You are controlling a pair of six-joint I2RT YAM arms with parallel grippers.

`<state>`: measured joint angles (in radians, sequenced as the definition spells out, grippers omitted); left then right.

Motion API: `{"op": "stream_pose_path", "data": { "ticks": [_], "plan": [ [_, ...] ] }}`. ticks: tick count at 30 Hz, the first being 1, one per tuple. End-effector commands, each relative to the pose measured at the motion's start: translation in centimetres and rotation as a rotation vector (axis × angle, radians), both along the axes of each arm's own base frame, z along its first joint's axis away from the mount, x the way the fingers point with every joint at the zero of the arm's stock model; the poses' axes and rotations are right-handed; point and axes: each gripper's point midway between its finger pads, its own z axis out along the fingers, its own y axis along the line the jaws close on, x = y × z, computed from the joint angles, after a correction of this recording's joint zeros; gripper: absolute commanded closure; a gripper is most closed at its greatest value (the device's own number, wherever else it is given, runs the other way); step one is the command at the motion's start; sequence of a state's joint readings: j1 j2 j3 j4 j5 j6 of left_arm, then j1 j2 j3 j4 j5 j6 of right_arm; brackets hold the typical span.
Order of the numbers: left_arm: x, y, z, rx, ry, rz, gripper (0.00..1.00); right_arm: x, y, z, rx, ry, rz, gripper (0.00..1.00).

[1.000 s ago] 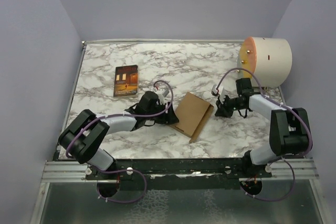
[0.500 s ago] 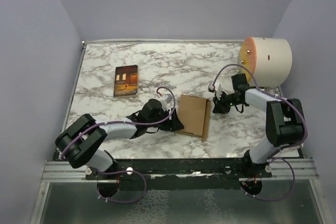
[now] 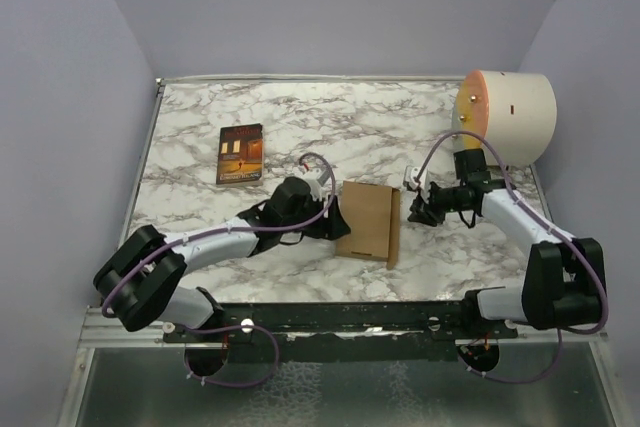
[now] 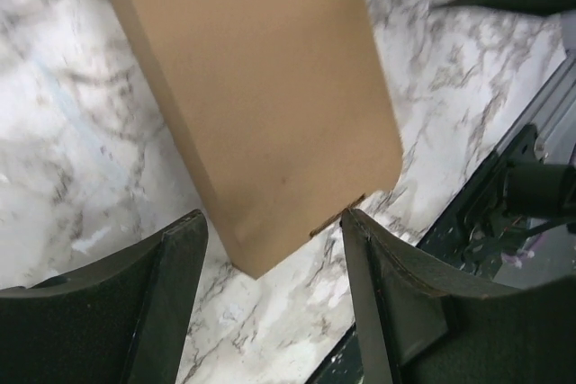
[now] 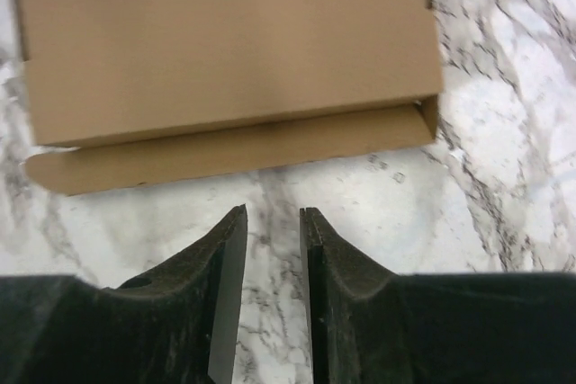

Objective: Fold the paper box

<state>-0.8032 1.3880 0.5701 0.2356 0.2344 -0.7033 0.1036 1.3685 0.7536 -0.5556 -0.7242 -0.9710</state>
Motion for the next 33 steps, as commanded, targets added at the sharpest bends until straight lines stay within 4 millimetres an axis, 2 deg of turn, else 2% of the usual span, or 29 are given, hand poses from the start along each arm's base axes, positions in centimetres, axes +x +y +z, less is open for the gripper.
{"op": "stream_pose_path", "data": {
  "ticks": [1, 4, 7, 10, 12, 16, 19, 23, 28, 33],
  "plan": [
    [4.1, 0.5, 4.4, 0.037, -0.145, 0.021, 0.35, -4.5, 2.5, 2.0, 0.150, -0.060, 0.224, 0.66],
    [6.6, 0.6, 5.4, 0.059, -0.155, 0.045, 0.35, -7.9, 3.6, 3.1, 0.227, -0.151, 0.401, 0.51],
    [8.0, -0.5, 5.8, 0.066, -0.163, 0.029, 0.35, -10.8, 4.2, 3.4, 0.271, -0.285, 0.568, 0.33],
    [8.5, -1.9, 6.4, 0.020, -0.150, 0.023, 0.36, -12.3, 4.1, 2.4, 0.252, -0.363, 0.655, 0.26],
    [8.4, -2.6, 6.3, 0.002, -0.139, 0.011, 0.36, -12.4, 3.6, 1.2, 0.205, -0.386, 0.686, 0.27],
    [7.3, -4.0, 5.1, -0.014, -0.108, -0.018, 0.39, -11.8, 2.8, -1.0, 0.115, -0.428, 0.705, 0.36],
    [6.4, -4.4, 3.9, -0.003, -0.085, -0.029, 0.41, -11.6, 3.0, -1.5, 0.102, -0.460, 0.731, 0.42],
    [6.4, -3.0, 2.7, 0.046, -0.080, 0.018, 0.41, -11.6, 3.6, -1.9, 0.106, -0.498, 0.777, 0.45],
    [6.2, -1.1, 2.1, 0.105, -0.093, 0.065, 0.38, -12.0, 4.1, -2.2, 0.106, -0.533, 0.834, 0.47],
    [5.6, -0.3, 0.6, 0.135, -0.065, 0.074, 0.33, -12.5, 4.7, -2.7, 0.105, -0.549, 0.883, 0.52]
  ]
}}
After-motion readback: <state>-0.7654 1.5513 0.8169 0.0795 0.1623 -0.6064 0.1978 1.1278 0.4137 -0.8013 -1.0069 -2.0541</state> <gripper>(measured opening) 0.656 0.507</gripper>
